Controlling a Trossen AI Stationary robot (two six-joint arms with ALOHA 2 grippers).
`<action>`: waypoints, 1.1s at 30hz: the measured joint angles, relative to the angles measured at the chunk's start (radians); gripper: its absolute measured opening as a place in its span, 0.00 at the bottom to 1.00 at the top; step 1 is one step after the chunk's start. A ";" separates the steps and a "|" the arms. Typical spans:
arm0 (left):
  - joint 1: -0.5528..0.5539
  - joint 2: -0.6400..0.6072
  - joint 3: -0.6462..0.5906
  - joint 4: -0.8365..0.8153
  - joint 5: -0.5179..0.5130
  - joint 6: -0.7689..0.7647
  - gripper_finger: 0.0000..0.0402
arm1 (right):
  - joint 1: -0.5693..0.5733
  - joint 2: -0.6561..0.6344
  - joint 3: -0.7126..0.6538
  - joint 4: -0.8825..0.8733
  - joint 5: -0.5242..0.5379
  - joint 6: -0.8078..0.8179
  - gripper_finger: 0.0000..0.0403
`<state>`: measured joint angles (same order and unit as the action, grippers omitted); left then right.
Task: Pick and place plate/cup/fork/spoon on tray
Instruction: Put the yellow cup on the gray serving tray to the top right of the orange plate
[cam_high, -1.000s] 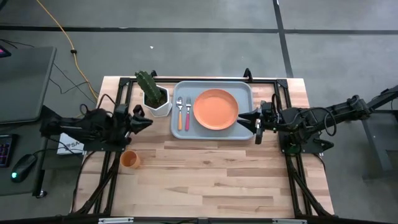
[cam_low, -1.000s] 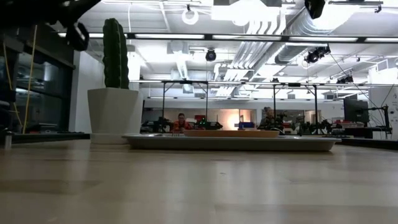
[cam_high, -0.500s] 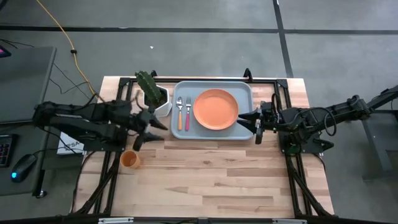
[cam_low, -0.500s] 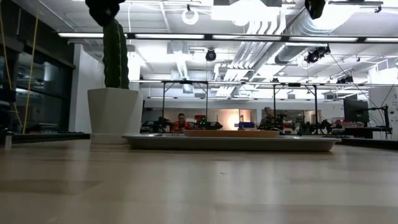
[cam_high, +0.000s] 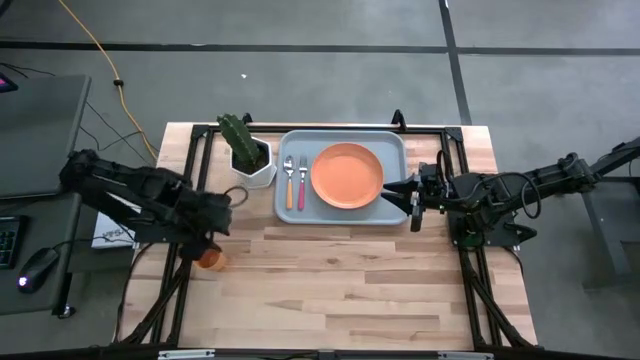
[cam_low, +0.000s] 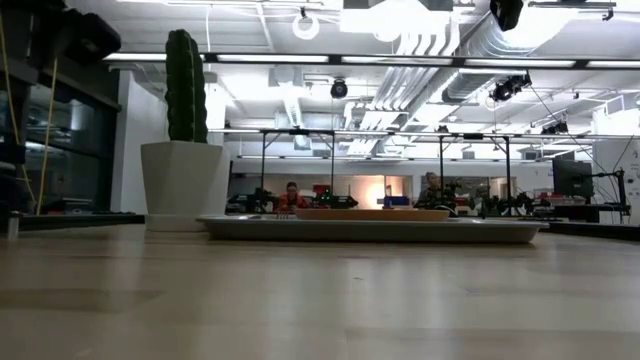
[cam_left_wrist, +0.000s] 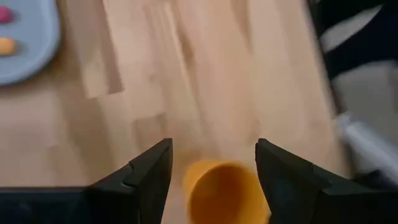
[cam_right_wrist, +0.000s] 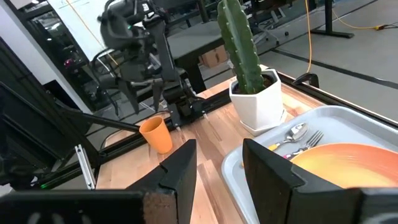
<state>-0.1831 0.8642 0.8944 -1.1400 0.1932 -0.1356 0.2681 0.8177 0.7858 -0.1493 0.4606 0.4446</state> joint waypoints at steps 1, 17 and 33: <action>-0.027 0.000 0.000 -0.017 -0.042 0.017 0.53 | 0.000 0.000 0.000 0.000 0.000 0.000 0.30; -0.203 0.000 -0.200 -0.018 -0.148 -0.034 0.53 | 0.000 0.000 0.000 -0.009 0.000 0.000 0.30; -0.210 0.094 -0.211 -0.016 -0.157 -0.098 0.47 | 0.000 0.000 0.000 -0.029 0.000 0.000 0.30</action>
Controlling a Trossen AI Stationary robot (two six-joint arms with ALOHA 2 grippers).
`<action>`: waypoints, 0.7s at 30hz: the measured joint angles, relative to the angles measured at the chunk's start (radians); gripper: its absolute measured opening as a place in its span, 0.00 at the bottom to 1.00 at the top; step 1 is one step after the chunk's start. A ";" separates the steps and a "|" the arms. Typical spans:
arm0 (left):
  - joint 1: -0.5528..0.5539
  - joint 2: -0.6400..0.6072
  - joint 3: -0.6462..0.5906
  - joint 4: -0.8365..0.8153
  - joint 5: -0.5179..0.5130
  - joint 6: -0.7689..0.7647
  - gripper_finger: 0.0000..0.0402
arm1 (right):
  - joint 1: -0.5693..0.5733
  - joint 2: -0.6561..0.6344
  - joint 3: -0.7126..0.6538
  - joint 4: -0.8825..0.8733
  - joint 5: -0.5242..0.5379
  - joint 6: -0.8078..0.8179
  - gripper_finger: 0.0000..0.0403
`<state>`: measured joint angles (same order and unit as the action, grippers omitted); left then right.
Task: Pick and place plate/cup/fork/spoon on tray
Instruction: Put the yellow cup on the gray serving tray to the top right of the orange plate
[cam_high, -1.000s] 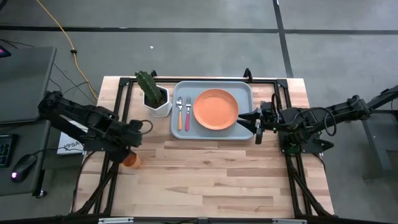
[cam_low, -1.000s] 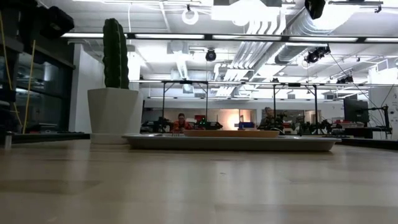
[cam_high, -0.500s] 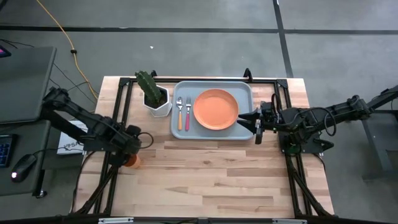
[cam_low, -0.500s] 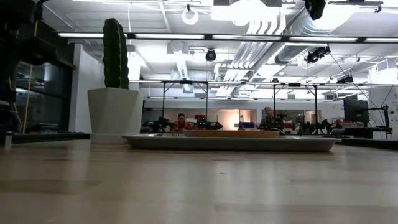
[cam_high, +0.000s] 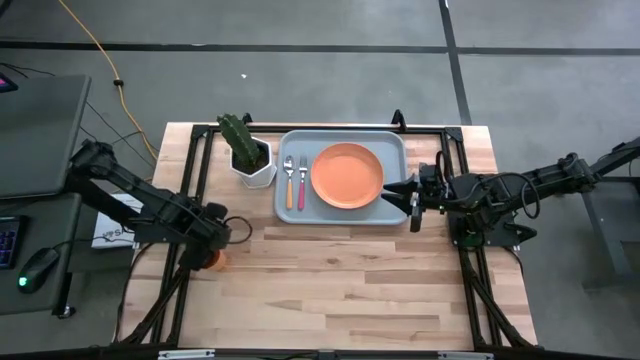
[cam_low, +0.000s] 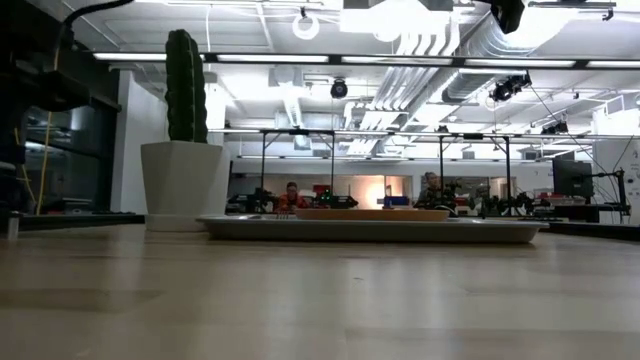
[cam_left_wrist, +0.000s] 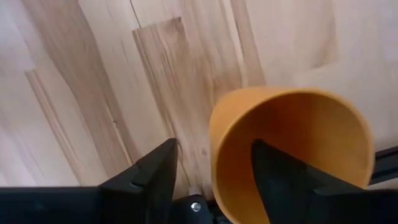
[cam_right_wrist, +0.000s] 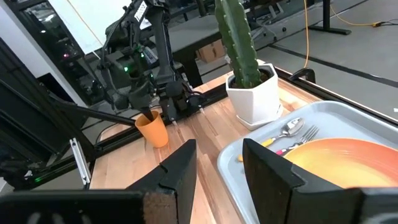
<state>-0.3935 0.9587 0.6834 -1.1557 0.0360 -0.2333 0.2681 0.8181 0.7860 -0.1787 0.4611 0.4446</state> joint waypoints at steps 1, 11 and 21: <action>0.000 0.013 0.000 0.000 0.000 0.000 0.46 | 0.000 0.000 0.000 0.000 0.000 0.000 0.30; 0.000 0.058 0.019 -0.003 0.002 -0.002 0.14 | 0.000 0.000 0.000 -0.017 0.000 0.000 0.30; 0.088 0.103 0.295 -0.005 0.005 -0.091 0.01 | 0.000 0.000 0.000 -0.020 0.000 0.004 0.30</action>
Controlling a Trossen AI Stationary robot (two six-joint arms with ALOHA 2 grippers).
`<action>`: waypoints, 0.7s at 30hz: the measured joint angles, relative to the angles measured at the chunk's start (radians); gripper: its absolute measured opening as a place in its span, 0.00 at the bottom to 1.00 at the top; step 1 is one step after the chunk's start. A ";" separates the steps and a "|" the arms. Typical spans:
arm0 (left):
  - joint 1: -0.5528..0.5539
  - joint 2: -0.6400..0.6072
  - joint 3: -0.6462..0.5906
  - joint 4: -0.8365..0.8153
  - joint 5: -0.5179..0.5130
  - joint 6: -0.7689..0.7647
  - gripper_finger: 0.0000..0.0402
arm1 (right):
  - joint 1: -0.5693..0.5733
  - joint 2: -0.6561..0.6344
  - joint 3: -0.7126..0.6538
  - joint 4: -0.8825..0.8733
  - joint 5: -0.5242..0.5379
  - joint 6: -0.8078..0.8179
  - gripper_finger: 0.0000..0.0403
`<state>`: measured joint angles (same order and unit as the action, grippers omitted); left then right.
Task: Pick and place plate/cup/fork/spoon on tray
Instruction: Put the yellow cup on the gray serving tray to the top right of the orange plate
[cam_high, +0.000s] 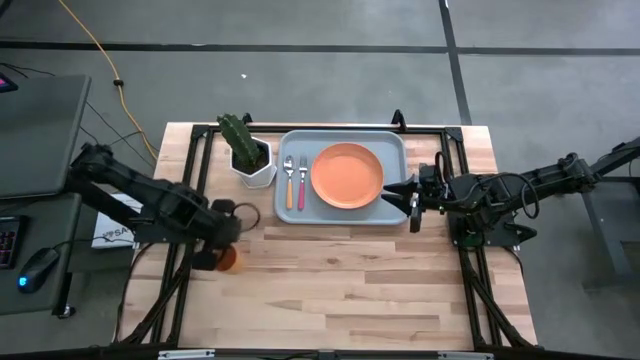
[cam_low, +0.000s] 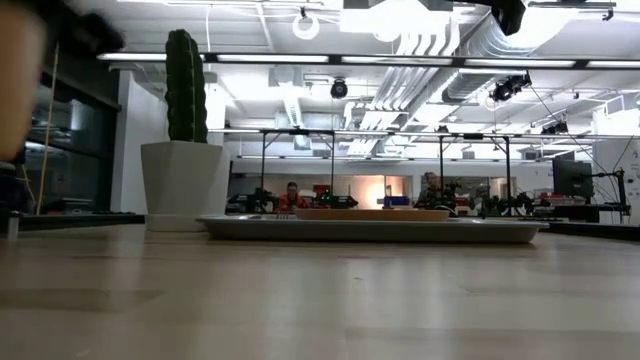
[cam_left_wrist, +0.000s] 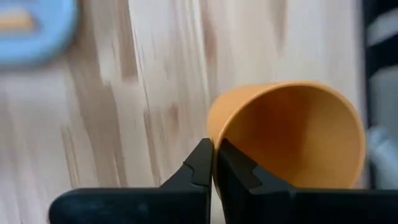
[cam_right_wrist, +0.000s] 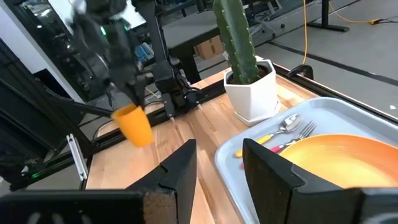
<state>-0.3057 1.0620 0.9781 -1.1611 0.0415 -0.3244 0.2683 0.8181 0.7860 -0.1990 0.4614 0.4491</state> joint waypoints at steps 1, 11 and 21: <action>0.021 0.020 0.054 0.000 0.000 0.009 0.01 | 0.000 0.000 0.000 0.002 0.003 0.010 0.30; 0.290 0.386 0.714 -0.026 -0.152 0.263 0.00 | 0.000 0.000 0.000 0.247 0.025 -0.027 0.30; 0.541 0.801 1.107 0.209 -0.211 0.511 0.00 | 0.000 -0.001 0.000 0.522 0.003 -0.228 0.30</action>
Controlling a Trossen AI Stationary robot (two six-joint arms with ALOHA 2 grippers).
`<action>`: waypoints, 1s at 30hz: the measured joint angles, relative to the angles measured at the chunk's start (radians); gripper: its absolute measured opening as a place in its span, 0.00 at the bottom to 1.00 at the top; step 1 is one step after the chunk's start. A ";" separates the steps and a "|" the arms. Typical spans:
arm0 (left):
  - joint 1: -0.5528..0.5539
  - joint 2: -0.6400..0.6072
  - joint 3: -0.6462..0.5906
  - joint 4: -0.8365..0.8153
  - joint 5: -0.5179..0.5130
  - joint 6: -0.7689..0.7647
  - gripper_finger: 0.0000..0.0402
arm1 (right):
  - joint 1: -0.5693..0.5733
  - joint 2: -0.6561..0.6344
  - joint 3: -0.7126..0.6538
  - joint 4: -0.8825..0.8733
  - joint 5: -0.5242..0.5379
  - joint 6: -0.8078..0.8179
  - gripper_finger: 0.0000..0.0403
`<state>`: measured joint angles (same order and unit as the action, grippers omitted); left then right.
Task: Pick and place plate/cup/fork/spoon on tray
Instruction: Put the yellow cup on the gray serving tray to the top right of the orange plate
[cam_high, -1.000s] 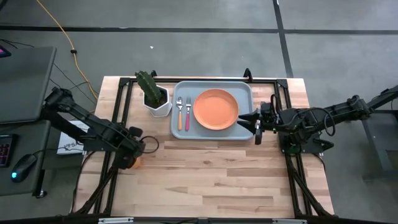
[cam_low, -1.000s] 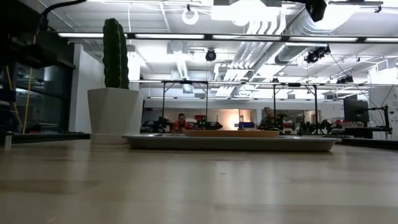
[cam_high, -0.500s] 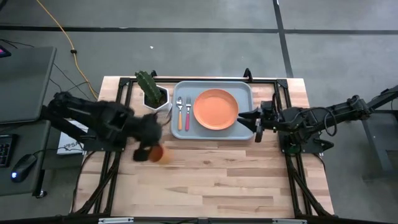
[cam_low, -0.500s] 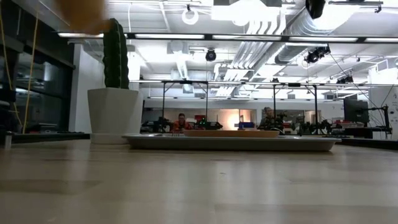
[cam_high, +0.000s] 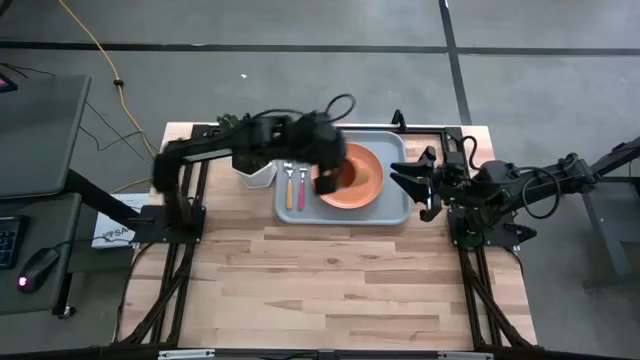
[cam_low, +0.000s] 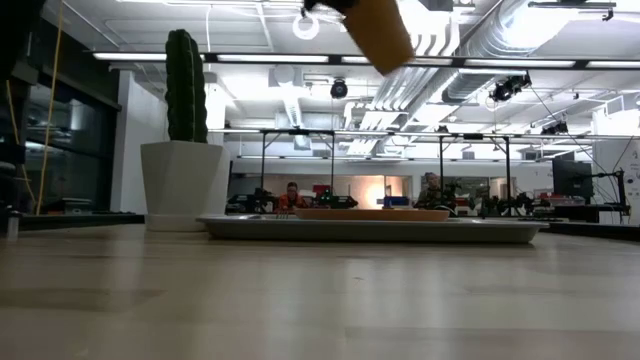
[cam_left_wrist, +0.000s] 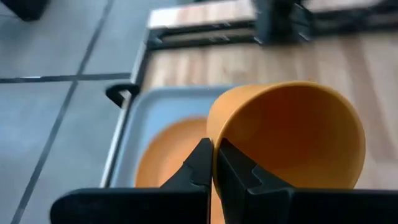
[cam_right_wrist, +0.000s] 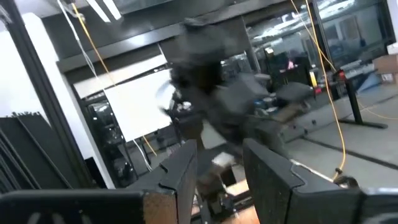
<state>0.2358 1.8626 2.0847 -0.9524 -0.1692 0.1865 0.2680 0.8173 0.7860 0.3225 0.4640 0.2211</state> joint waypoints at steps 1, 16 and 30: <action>0.017 0.035 0.017 0.036 0.000 0.001 0.00 | 0.000 0.000 0.000 0.005 -0.001 -0.004 0.30; 0.132 0.272 0.070 0.112 -0.059 -0.364 0.00 | -0.028 0.018 0.063 -0.548 0.329 0.450 0.30; 0.077 0.271 0.071 0.197 -0.089 -0.419 0.00 | -0.281 0.323 0.405 -1.224 0.172 0.797 0.30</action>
<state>0.3127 2.1338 2.1555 -0.7551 -0.2577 -0.2329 -0.0129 1.1408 1.1906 -0.9014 0.6361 1.0180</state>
